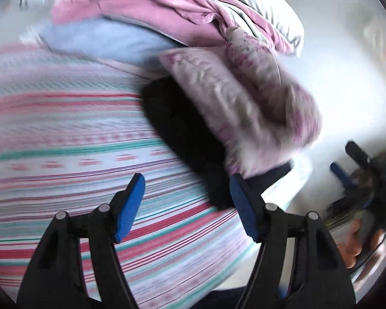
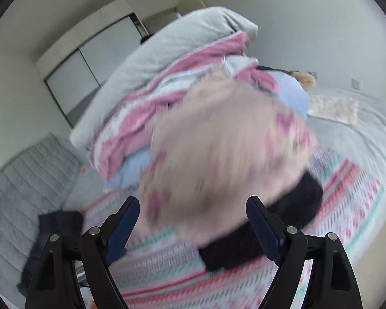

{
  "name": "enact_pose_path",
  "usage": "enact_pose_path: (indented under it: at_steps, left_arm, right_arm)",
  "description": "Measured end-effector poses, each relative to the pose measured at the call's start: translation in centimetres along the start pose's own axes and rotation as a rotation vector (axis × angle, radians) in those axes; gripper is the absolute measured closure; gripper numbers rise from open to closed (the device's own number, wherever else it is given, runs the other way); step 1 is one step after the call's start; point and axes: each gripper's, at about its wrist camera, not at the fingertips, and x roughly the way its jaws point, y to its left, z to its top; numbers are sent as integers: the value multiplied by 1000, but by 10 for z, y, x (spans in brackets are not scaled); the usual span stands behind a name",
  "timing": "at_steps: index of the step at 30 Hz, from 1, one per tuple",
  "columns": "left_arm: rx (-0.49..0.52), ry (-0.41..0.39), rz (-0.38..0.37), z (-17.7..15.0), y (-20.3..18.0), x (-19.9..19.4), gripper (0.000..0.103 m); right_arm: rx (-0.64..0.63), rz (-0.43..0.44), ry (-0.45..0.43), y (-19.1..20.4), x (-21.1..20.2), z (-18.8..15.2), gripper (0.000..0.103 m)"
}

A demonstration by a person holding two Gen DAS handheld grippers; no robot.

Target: Fold large clothes

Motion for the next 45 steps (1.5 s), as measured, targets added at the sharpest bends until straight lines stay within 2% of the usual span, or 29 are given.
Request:
enact_pose_path:
  at_steps: [3, 5, 8, 10, 12, 13, 16, 23, 26, 30, 35, 40, 45]
  left_arm:
    - [82, -46, 73, -20, 9, -17, 20]
    - [124, -71, 126, -26, 12, -25, 19]
    - [190, -110, 167, -30, 8, -32, 17]
    - [197, -134, 200, -30, 12, -29, 17]
    - [212, -170, 226, -33, 10, -36, 14]
    - [226, -173, 232, -36, 10, -36, 11]
    - [276, -133, 220, -43, 4, -31, 11]
    - [365, -148, 228, -55, -16, -26, 11]
    - [384, -122, 204, -59, -24, -21, 11]
    - [402, -112, 207, -63, -31, -15, 11]
    - [399, -89, 201, -65, -33, -9, 11]
    - [407, -94, 227, -66, -35, -9, 11]
    - [400, -90, 214, -65, -35, -11, 11]
  right_arm:
    - [-15, -106, -10, 22, -8, -29, 17]
    - [-32, -187, -30, 38, -16, -44, 17]
    - [-127, -252, -53, 64, -23, -64, 16]
    - [-152, -328, -80, 71, -25, -77, 16]
    - [-156, -362, -97, 71, -29, -88, 15]
    - [-156, -371, -96, 71, -30, -91, 15]
    - [-182, -412, -80, 73, -28, -96, 15]
    - [-206, -433, -68, 63, -30, -99, 14]
    - [-188, -445, -74, 56, -31, -98, 14]
    - [-169, -432, -56, 46, -29, -97, 14]
    - [-166, -441, -51, 40, -30, -97, 14]
    - [-163, -448, -55, 40, -31, -97, 14]
    - [-174, -450, -53, 43, -31, -98, 14]
